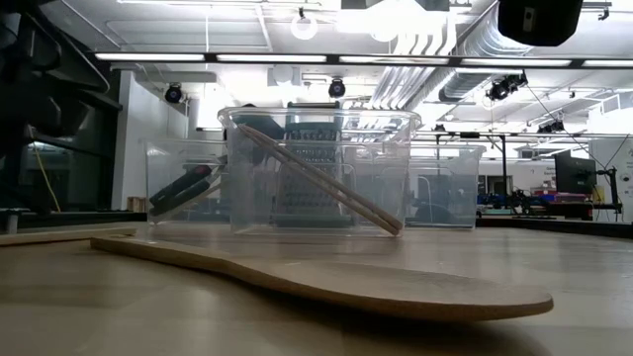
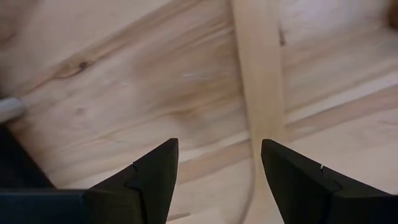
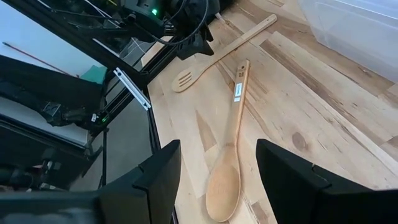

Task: Pick & Place Kitchen Items
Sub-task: Put the light brown slotted spoon into the middle transparent bin

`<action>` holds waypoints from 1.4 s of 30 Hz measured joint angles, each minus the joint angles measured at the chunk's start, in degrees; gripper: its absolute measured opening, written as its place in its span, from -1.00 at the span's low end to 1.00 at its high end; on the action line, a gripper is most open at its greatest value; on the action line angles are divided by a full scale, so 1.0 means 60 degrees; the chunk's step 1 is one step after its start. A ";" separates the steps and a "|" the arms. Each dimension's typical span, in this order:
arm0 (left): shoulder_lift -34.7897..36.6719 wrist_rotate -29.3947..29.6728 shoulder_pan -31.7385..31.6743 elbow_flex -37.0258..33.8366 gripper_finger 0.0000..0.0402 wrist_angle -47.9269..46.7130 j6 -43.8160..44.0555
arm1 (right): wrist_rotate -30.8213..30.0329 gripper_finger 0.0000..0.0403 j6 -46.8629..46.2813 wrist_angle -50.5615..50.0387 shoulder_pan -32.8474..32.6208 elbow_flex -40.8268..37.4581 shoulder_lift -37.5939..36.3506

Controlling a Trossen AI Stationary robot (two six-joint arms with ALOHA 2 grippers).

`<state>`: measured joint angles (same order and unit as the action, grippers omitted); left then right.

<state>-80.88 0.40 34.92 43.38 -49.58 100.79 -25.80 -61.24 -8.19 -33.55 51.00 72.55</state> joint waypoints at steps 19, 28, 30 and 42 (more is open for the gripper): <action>-0.0608 -0.0242 -0.0004 0.0017 0.12 0.1333 -0.0003 | 0.0033 0.00 0.0187 -0.0075 0.0001 0.0000 0.0000; -0.0295 -0.0404 -0.0007 -0.0018 0.12 0.1813 0.0181 | 0.0036 0.00 0.0187 -0.0090 0.0001 0.0000 0.0000; -0.0295 -0.0376 -0.0004 -0.0018 0.12 0.2032 0.0217 | 0.0036 0.00 0.0187 -0.0101 0.0001 0.0000 0.0000; -0.0954 0.0200 -0.0004 0.0040 0.12 0.2955 0.0524 | 0.0040 0.00 0.0184 -0.0247 0.0001 0.0000 0.0000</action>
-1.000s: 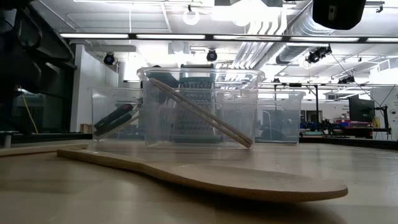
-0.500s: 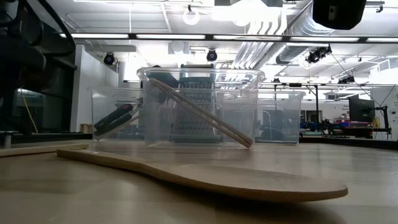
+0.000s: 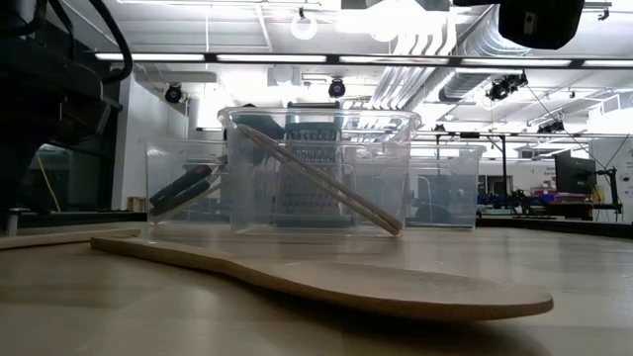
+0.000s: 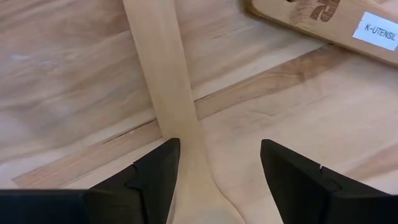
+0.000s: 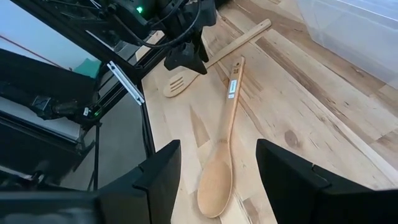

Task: Pick & Place Kitchen Items
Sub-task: Put the light brown slotted spoon into the middle transparent bin

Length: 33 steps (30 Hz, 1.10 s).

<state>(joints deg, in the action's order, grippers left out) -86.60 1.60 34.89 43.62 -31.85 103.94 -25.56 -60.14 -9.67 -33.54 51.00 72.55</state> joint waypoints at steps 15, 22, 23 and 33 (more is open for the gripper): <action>-0.0223 -0.0209 0.0000 -0.0010 0.12 -0.1269 0.0299 | 0.0000 0.00 -0.0033 0.0000 0.0000 0.0003 0.0000; -0.0206 -0.0113 0.0000 0.0427 0.12 -0.1955 0.0251 | 0.0000 0.00 -0.0033 0.0000 0.0000 0.0003 0.0000; -0.0215 0.0030 0.0000 0.0609 0.12 -0.2261 0.0246 | 0.0000 0.00 -0.0033 -0.0002 0.0000 0.0003 0.0000; -0.0197 0.0532 0.0000 0.1709 0.12 -0.3771 0.0224 | -0.0020 0.00 -0.0008 -0.0004 0.0004 0.0003 0.0000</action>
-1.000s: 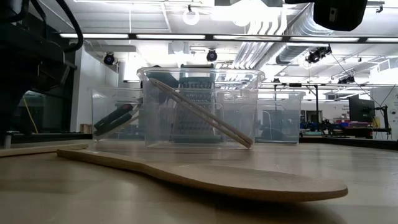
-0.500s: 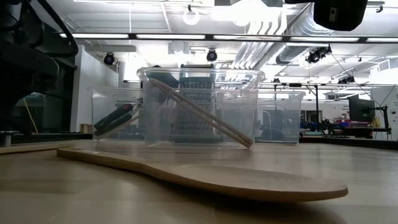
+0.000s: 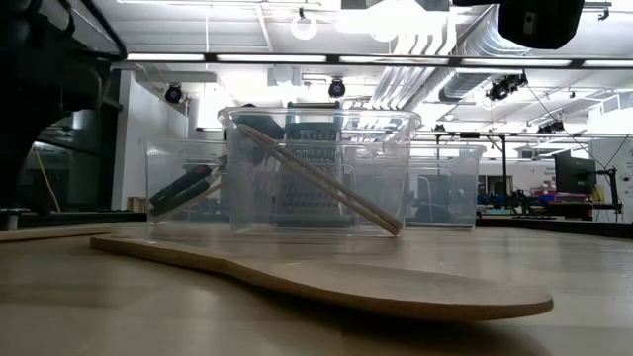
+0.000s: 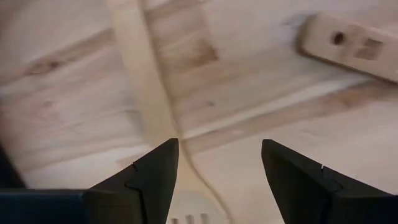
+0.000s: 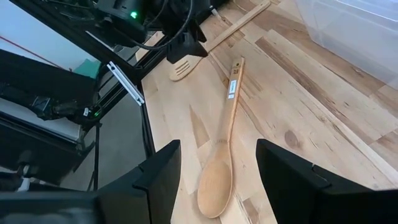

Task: Pick & Place Kitchen Items
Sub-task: Put the light brown slotted spoon into the middle transparent bin

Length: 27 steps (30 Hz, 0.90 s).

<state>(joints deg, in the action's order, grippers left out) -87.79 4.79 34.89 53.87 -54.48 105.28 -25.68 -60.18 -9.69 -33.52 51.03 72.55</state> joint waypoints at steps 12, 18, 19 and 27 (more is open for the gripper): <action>0.0011 -0.0206 0.0000 -0.0557 0.12 -0.0312 0.0295 | 0.0046 0.00 -0.0026 0.0000 -0.0004 0.0004 0.0000; 0.0015 -0.0420 -0.0004 -0.1175 0.12 0.0696 0.0509 | 0.0047 0.00 -0.0029 0.0000 -0.0129 0.0004 0.0000; 0.0015 -0.0471 -0.0001 -0.1292 0.12 0.0921 0.0513 | 0.0044 0.00 -0.0029 0.0000 -0.0158 0.0004 0.0000; 0.0069 -0.0966 -0.0001 -0.1859 0.12 0.1533 0.0797 | 0.0020 0.00 -0.0029 0.0000 -0.0211 0.0004 0.0000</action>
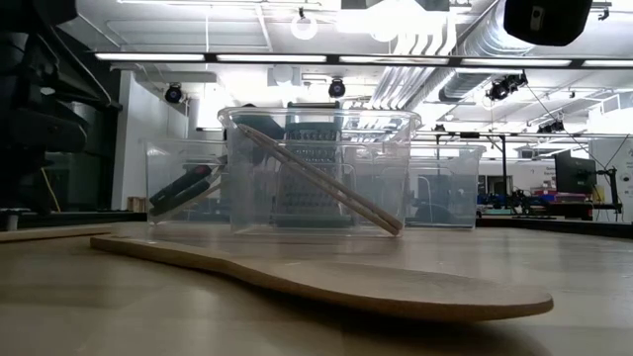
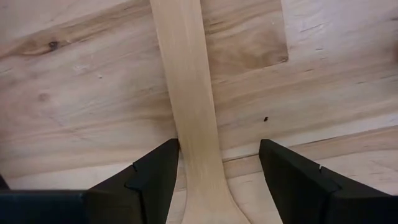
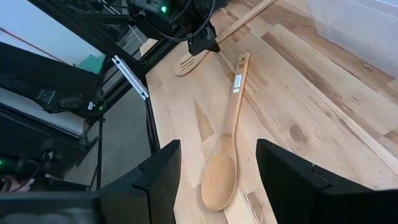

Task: Pick & Place Kitchen Items
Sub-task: Put the light brown slotted spoon into the middle transparent bin

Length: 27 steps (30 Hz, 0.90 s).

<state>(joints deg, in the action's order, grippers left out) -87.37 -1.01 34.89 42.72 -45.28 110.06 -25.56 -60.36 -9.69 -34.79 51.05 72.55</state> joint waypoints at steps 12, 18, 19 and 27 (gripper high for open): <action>-0.0026 -0.0032 -0.0002 -0.0007 -0.29 0.0155 -0.0022 | -0.0006 0.00 0.0013 0.0000 0.0000 0.0000 0.0000; -0.0029 -0.0063 -0.0005 -0.0008 -0.62 0.0153 -0.0255 | -0.0007 0.00 0.0026 -0.0004 0.0000 0.0000 0.0000; -0.0029 -0.0092 -0.0002 -0.0012 -0.64 0.0131 -0.0313 | -0.0007 0.00 0.0026 -0.0002 0.0000 0.0000 0.0000; -0.0036 -0.0166 -0.0002 0.0094 -0.65 0.0154 -0.0902 | -0.0007 0.00 0.0018 -0.0004 0.0000 0.0000 0.0000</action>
<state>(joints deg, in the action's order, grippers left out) -87.59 -2.00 34.87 43.28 -44.35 104.65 -25.61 -60.25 -9.72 -34.79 51.05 72.55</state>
